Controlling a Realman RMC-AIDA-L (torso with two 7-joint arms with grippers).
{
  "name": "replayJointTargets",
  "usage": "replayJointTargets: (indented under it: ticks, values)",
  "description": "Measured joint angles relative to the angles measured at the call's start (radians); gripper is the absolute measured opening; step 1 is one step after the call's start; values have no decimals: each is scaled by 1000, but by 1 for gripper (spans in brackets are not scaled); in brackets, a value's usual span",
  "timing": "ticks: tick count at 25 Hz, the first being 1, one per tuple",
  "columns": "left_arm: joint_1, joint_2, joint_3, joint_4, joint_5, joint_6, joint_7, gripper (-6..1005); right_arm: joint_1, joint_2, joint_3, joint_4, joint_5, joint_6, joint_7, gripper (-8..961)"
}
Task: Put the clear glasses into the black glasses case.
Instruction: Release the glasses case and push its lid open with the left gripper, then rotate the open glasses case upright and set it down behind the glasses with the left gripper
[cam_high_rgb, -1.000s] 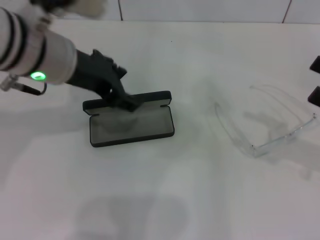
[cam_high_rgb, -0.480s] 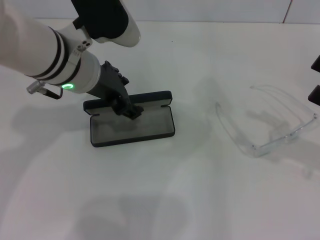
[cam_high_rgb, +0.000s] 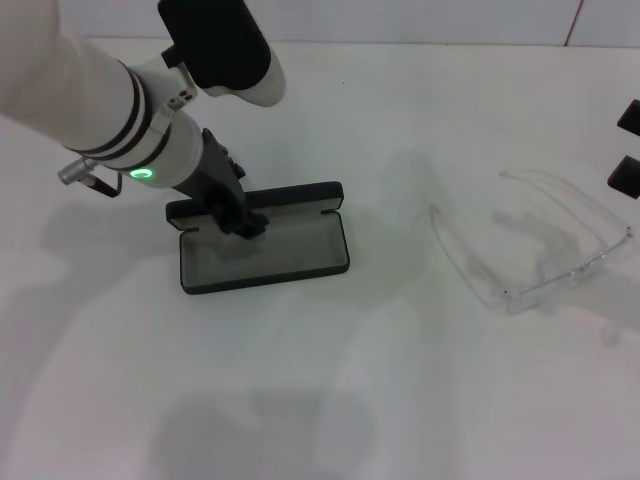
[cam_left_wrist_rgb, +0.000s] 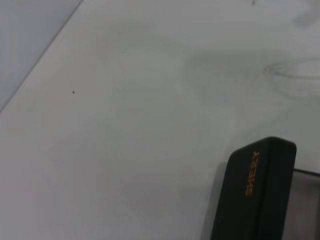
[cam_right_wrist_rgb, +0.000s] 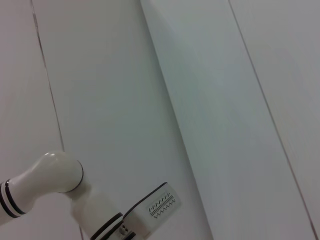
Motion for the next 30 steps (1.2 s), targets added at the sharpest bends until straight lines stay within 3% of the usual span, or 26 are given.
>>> replayJointTargets:
  ticks: [6,12,16,21,23,30]
  values:
    - [-4,0,29,3,10,9,-7,697,-2,3,24,0,2,2,0,874]
    - [-6,0,60,8,16,15,-8,435,-11,6,96,33,4,-7,-22,873]
    - [0,0,65,40,16,37,-10,286,-19,3,234,98,5,-42,-47,874]
    - [17,0,84,106,16,58,-12,197,-55,9,443,149,14,-106,-73,873]
    - [33,0,107,150,15,58,-12,197,-80,12,541,191,39,-154,-98,873]
    - [64,-4,260,277,13,47,-29,199,-112,14,623,234,83,-209,-114,873]
